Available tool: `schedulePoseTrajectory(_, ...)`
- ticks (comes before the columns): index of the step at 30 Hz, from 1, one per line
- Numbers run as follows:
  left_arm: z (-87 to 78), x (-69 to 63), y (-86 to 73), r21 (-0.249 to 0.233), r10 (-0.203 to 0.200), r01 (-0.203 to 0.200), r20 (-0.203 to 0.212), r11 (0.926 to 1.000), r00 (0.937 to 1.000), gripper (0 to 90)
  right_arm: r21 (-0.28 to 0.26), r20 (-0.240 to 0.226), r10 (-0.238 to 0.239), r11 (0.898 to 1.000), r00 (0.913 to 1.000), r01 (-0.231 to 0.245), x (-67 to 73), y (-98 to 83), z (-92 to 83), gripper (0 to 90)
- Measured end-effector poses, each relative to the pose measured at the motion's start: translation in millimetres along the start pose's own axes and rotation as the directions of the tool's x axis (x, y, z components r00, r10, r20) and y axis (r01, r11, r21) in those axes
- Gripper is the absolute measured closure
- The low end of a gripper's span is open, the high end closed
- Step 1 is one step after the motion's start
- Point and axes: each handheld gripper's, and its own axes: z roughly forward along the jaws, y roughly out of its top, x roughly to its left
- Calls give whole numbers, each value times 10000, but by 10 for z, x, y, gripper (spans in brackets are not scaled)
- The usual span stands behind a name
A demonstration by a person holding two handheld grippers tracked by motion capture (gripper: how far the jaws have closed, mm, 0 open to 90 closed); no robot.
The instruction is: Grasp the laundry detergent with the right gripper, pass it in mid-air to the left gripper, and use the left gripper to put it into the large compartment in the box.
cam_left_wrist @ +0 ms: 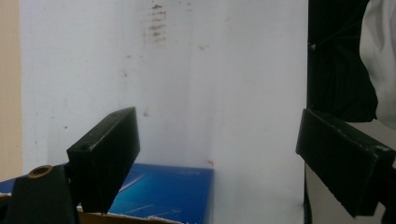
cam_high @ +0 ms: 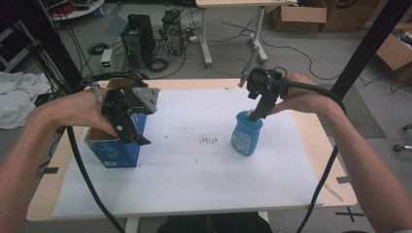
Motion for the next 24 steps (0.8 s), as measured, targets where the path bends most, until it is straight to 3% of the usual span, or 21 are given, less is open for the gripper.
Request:
schedulePoseTrajectory(5, 7, -3, -8, -64, -24, 24, -2, 10000, 10000, 142, -166, -35, 615, 9980, 9981, -615, -23, -144, 41, 182)
schedulePoseTrajectory(12, 8, -8, -20, -136, -15, 14, -34, 9999, 10000, 142, -385, 57, 1845, 9821, 9828, -1842, -9, -392, 177, 178)
schedulePoseTrajectory(16, 6, -16, -20, -147, 16, -17, -3, 9999, 10000, 141, -908, 84, 2209, 9714, 9753, -2193, 13, -502, 246, 174)
schedulePoseTrajectory(24, 4, -12, -32, -169, 5, -6, -39, 9999, 10000, 142, -1461, 286, 2796, 9510, 9597, -2727, 108, -637, 381, 171)
